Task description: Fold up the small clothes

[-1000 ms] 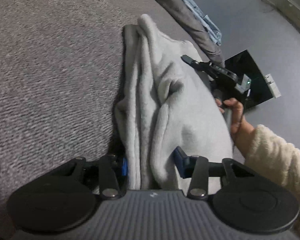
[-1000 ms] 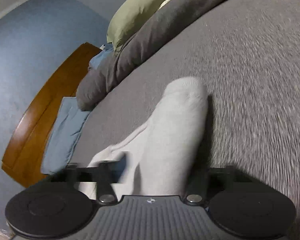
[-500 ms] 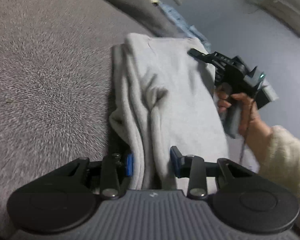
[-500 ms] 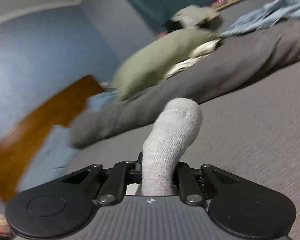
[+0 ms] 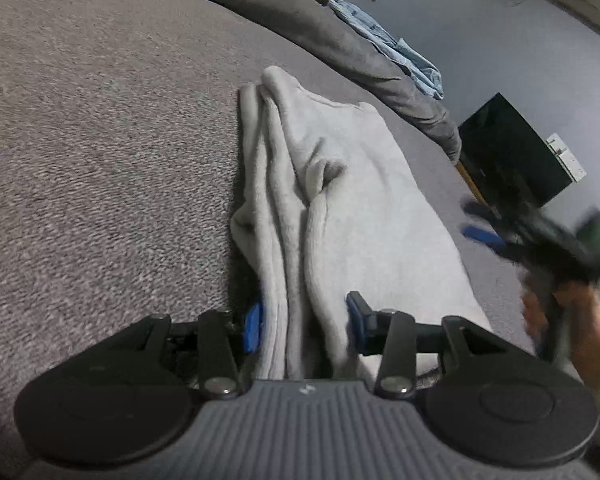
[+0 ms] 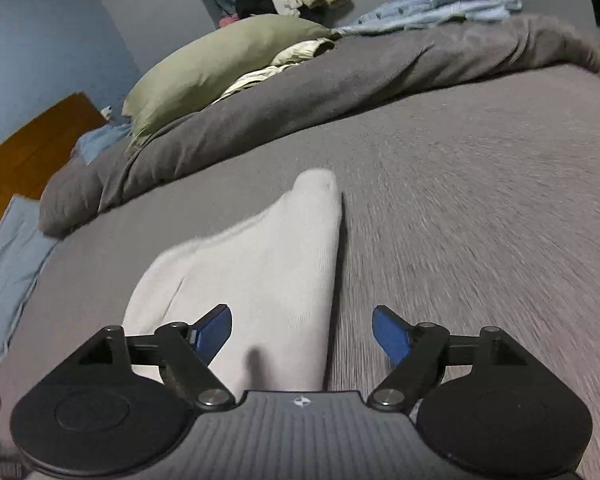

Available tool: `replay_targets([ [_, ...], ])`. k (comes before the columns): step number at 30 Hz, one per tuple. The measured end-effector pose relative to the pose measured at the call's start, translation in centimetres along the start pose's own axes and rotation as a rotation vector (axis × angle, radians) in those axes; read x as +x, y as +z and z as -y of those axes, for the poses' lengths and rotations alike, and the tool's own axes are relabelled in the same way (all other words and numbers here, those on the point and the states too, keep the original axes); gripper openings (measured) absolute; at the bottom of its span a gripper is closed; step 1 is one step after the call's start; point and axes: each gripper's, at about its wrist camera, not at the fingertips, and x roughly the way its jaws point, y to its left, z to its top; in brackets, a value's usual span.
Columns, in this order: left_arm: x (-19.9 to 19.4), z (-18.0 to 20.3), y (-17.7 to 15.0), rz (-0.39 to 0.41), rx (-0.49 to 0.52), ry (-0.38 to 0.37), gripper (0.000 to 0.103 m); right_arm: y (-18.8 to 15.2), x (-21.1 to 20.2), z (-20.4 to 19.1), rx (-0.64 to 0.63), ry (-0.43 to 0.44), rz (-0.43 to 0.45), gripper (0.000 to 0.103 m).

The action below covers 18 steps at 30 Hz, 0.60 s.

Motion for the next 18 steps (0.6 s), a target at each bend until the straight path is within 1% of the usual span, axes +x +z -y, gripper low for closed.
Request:
replay_targets([
  [2, -1.6, -1.7, -0.3, 0.005, 0.012, 0.019, 0.04, -2.9, -3.5, -2.1, -0.049, -0.035, 0.007, 0.08],
  [4, -1.9, -1.2, -0.7, 0.011, 0.027, 0.046, 0.041, -5.9, -6.6, -3.4, -0.117, -0.084, -0.004, 0.08],
  [5, -2.1, -1.0, -0.8, 0.015, 0.038, 0.061, 0.043, -7.4, -7.9, -4.1, -0.149, -0.11, -0.006, 0.08],
  [7, -2.2, -0.3, -1.2, 0.025, 0.082, 0.101, 0.046, -10.1, -10.4, -5.7, -0.199, -0.18, -0.005, 0.08],
  [9, -2.2, 0.3, -1.3, 0.033, 0.127, 0.143, 0.051, -12.4, -12.1, -6.8, -0.191, -0.207, 0.0, 0.08],
  [10, -2.2, 0.5, -1.4, 0.036, 0.145, 0.159, 0.052, -13.6, -12.8, -6.9, -0.189, -0.212, -0.004, 0.08],
  [12, -2.0, 1.0, -1.4, 0.049, 0.182, 0.209, 0.058, -15.1, -12.5, -7.8, -0.236, -0.238, -0.022, 0.079],
  [13, -2.3, 0.8, -1.3, 0.054, 0.194, 0.224, 0.058, -15.6, -12.0, -8.2, -0.278, -0.253, -0.027, 0.078],
  [15, -2.4, 0.9, -1.5, 0.055, 0.196, 0.235, 0.058, -16.2, -11.4, -8.9, -0.326, -0.27, -0.004, 0.077],
  [18, -2.2, 1.0, -1.4, 0.056, 0.194, 0.253, 0.058, -16.6, -9.8, -9.4, -0.36, -0.32, 0.026, 0.075],
])
